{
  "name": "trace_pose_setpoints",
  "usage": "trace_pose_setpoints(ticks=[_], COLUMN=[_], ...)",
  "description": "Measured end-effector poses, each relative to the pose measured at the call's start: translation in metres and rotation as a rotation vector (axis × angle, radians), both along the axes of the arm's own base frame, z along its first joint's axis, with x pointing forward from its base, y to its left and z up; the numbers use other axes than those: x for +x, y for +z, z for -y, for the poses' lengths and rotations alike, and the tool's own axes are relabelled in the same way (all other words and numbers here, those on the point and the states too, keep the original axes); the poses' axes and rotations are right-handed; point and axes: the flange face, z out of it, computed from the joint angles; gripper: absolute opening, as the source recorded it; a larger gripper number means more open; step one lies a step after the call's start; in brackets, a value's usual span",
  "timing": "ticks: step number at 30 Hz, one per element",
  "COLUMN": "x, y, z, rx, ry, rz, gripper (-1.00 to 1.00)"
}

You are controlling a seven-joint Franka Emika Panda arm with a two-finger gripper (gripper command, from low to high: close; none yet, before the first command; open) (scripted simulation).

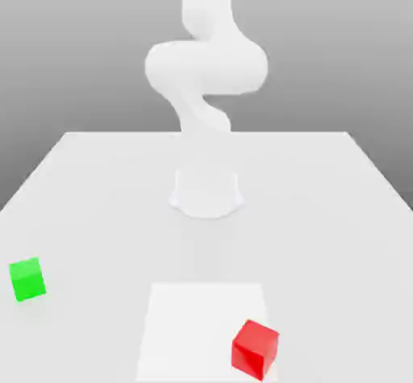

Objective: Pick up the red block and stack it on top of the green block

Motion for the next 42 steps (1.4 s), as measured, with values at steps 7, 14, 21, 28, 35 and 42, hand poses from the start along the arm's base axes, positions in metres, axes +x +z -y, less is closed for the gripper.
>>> trace_pose_setpoints(ticks=[7,14,21,28,35,42], x=[0.077,0.110,0.106,0.089,0.087,0.088], y=[-0.126,-0.261,-0.382,-0.470,-0.522,-0.508], z=[-0.020,-0.053,-0.077,-0.072,-0.071,-0.072], rx=[-0.014,-0.086,-0.229,-0.405,-0.413,-0.415], ry=[0.277,0.512,0.726,0.876,0.884,0.885], rz=[-0.197,-0.367,-0.516,-0.620,-0.626,-0.626], gripper=[0.00,0.00,0.00,0.00,-1.00,-1.00])
